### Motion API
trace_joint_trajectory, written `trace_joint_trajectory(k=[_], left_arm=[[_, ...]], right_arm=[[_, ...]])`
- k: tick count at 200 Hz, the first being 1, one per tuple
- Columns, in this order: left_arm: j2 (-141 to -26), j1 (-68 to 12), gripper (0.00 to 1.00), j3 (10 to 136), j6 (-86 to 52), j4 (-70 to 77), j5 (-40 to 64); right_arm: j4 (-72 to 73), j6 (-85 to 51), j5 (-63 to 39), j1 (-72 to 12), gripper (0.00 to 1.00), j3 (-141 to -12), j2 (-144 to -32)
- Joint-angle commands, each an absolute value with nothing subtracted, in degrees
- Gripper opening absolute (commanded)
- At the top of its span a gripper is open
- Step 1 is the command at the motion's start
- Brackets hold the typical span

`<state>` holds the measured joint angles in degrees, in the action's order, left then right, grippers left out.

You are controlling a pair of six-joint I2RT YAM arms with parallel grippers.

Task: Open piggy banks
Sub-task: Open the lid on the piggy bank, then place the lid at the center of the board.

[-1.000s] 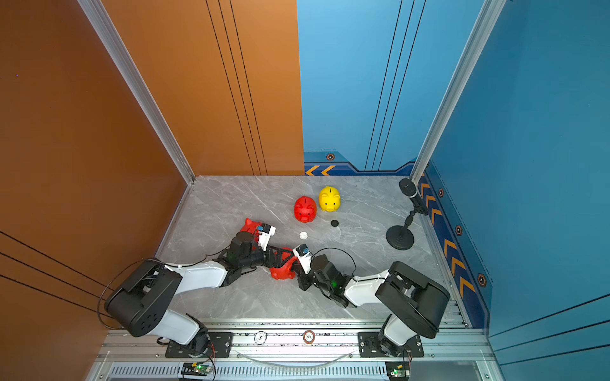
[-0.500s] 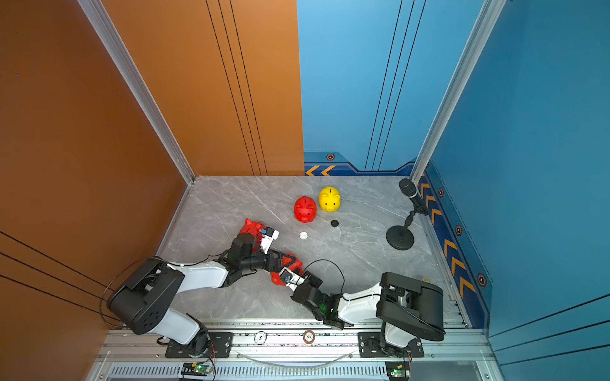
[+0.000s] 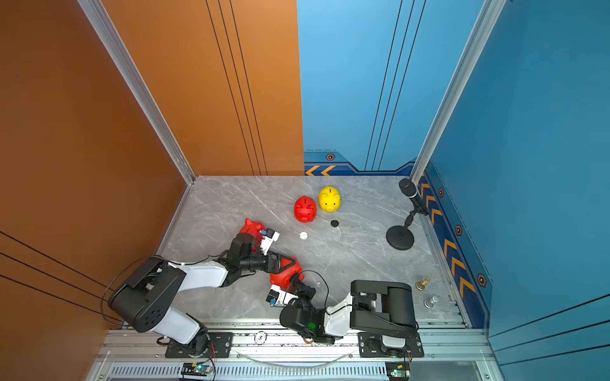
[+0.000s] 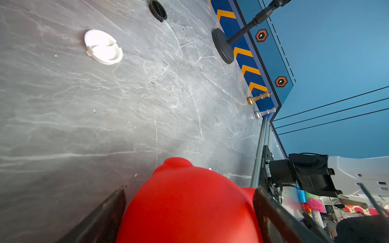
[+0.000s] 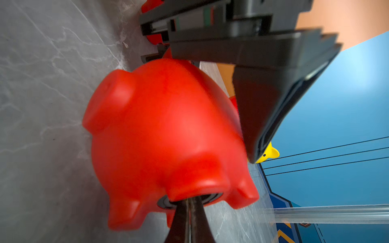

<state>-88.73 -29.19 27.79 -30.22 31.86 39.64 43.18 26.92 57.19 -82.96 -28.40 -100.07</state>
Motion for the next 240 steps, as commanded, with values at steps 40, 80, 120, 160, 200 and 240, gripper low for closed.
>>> trace_joint_trajectory(k=[40,80,120,160,200,240], left_arm=[[-89.37,-29.77,0.94,23.86,-29.84,13.38,31.51],[-89.06,-29.57,0.94,23.98,-30.27,13.4,30.34],[-89.3,-29.44,0.94,23.97,-30.66,13.82,29.89],[-89.62,-29.36,0.94,23.82,-31.23,14.91,29.7],[-87.88,-28.92,0.94,22.71,-33.55,15.68,25.45],[-82.16,-29.13,0.93,20.39,-34.81,15.71,18.68]], right_arm=[[44.19,18.5,49.71,-84.33,0.0,-23.87,-91.3],[42.68,12.29,47.44,-83.8,0.0,-18.5,-84.55],[38.91,4.05,43.03,-82.02,0.0,-12.97,-75.0],[35.85,-4.81,27.82,-74.73,0.0,-9.19,-65.66],[29.32,-11.32,14.95,-65.12,0.0,-9.35,-58.46],[17.11,-19.26,6.61,-53.96,0.0,-15.86,-57.89]])
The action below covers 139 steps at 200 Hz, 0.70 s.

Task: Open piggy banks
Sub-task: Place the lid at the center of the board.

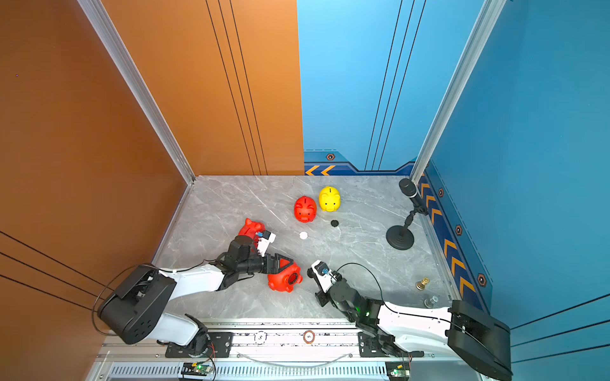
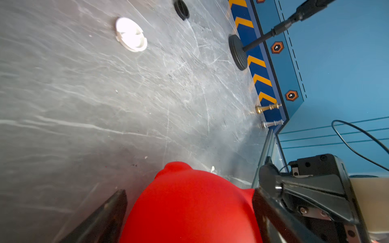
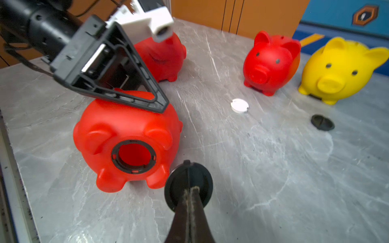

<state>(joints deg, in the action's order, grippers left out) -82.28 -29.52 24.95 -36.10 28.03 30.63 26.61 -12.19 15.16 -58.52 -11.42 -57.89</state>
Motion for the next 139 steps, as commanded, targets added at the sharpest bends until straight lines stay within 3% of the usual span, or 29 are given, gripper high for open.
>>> trace_joint_trajectory(k=[1,32,68,95,139], left_arm=[[-81.99,-29.11,0.93,20.3,-34.81,15.68,18.57],[-76.34,-29.12,0.93,19.28,-34.41,11.85,13.73],[-69.2,-28.81,0.94,18.77,-33.42,6.45,11.33],[-64.32,-28.46,0.97,18.46,-33.3,3.91,11.49],[-59.68,-27.65,0.99,18.78,-33.13,1.57,12.05]], right_arm=[[16.86,-19.39,6.42,-53.74,0.0,-16.06,-57.99],[11.67,-20.52,-0.98,-48.29,0.0,-23.41,-64.88],[10.07,-19.34,-3.19,-47.55,0.01,-30.34,-72.06],[9.32,-18.62,-11.03,-47.7,0.17,-33.73,-74.0],[13.15,-25.51,-29.12,-47.81,0.55,-31.76,-70.89]])
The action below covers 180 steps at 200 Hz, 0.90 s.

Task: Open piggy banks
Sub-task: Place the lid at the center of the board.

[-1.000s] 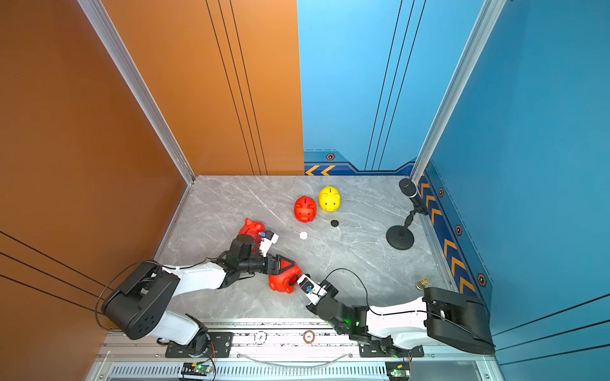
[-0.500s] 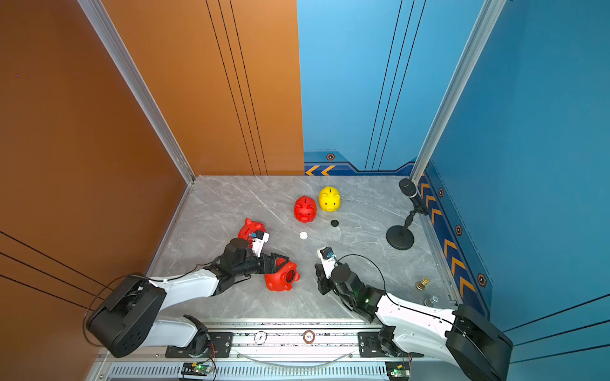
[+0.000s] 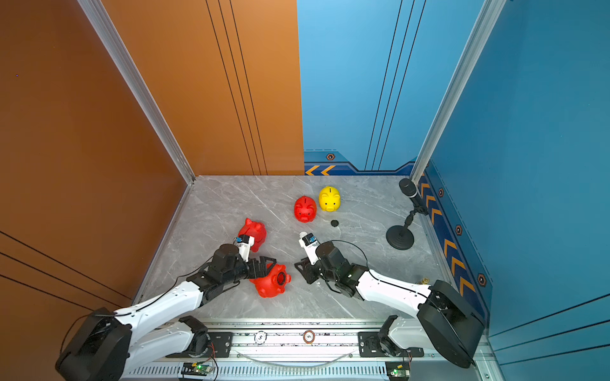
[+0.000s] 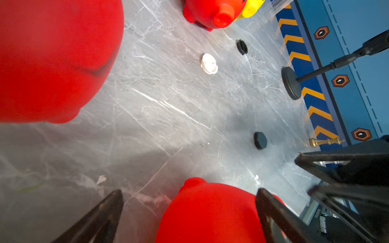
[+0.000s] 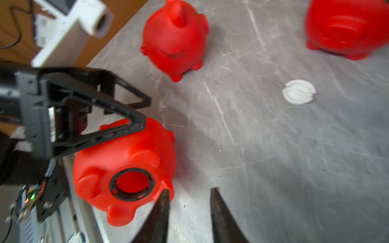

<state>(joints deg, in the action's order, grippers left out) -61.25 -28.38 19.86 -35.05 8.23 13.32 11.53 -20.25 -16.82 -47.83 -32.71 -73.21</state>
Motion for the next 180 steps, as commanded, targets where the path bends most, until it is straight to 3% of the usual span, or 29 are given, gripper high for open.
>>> trace_joint_trajectory(k=[1,25,51,116,180], left_arm=[[-59.59,-27.67,0.99,18.84,-33.09,1.53,12.09],[-58.52,-27.18,0.98,19.35,-32.7,0.84,12.38],[-57.78,-26.98,0.98,19.72,-32.69,0.44,13.14],[-56.4,-26.88,0.98,18.59,-33.11,0.79,13.83],[-54.94,-27.03,0.98,17.03,-34.16,1.54,15.08]], right_arm=[[13.39,-25.85,-29.55,-47.81,0.56,-31.7,-70.87],[19.43,-33.42,-38.73,-49.09,0.68,-29.99,-71.83],[20.61,-36.66,-40.42,-53.09,0.71,-30.33,-74.04],[13.61,-37.16,-27.69,-59.43,0.76,-27.22,-67.41],[21.36,-40.14,-29.52,-61.52,0.78,-28.59,-75.61]])
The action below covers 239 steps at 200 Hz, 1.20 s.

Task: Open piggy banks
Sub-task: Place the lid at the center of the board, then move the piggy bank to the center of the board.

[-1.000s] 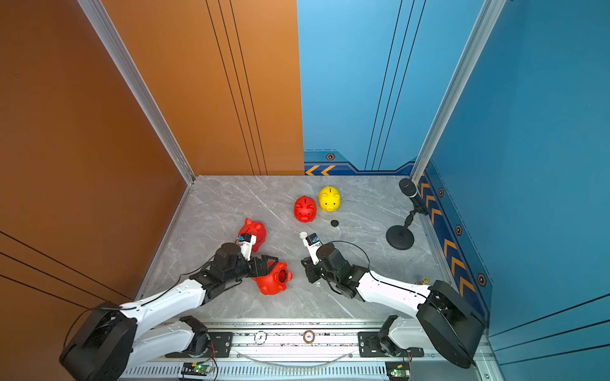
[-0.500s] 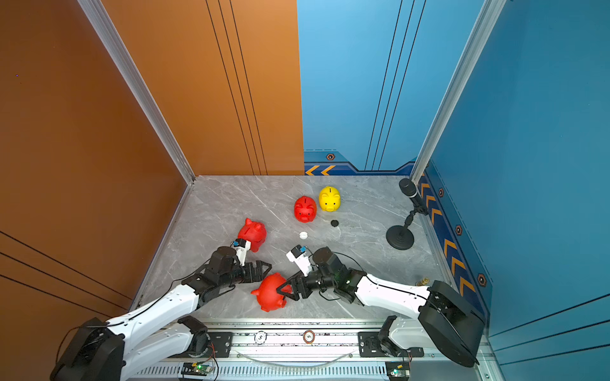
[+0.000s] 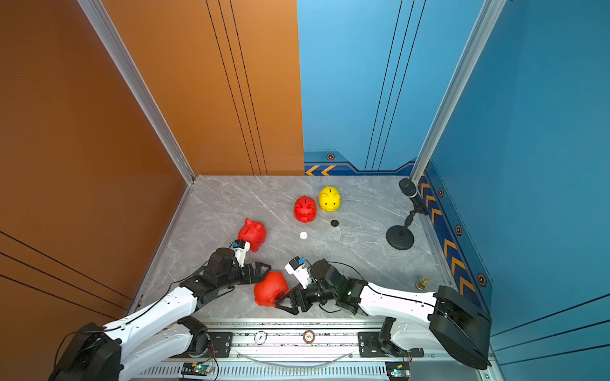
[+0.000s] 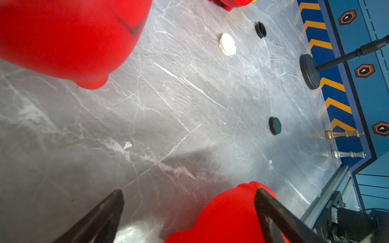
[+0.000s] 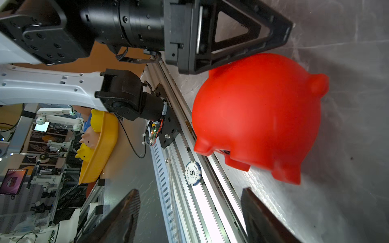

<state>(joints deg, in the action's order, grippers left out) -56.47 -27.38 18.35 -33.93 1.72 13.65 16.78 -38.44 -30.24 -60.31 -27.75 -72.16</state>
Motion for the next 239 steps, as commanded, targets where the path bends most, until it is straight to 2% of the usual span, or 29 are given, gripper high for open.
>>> trace_joint_trajectory(k=[1,43,98,130,164,207,239], left_arm=[[-54.81,-27.05,0.98,17.0,-34.13,1.56,15.1],[-52.29,-27.13,0.98,15.28,-35.06,1.93,15.9],[-50.16,-27.31,0.98,14.16,-35.47,1.06,15.77],[-49.26,-27.17,0.99,13.63,-35.72,0.89,15.52],[-48.47,-27.2,0.99,13.37,-35.79,0.95,15.38],[-48.21,-27.15,0.98,12.67,-36.34,1.67,15.59],[-47.43,-27.15,0.98,12.2,-36.49,1.24,15.5]], right_arm=[[21.53,-40.2,-29.57,-61.57,0.78,-28.62,-75.82],[28.21,-42.3,-27.24,-62.47,0.78,-30.49,-81.69],[30.41,-43.74,-20.6,-61.55,0.8,-30.21,-83.32],[19.74,-40.2,-12.64,-60.54,0.82,-30.52,-79.27],[22.54,-39.8,-18.79,-57.86,0.84,-28.92,-77.84],[28.84,-40.6,-25.48,-59.0,0.84,-31.95,-84.14],[33.31,-42.23,-28.56,-60.15,0.79,-33.2,-88.42]])
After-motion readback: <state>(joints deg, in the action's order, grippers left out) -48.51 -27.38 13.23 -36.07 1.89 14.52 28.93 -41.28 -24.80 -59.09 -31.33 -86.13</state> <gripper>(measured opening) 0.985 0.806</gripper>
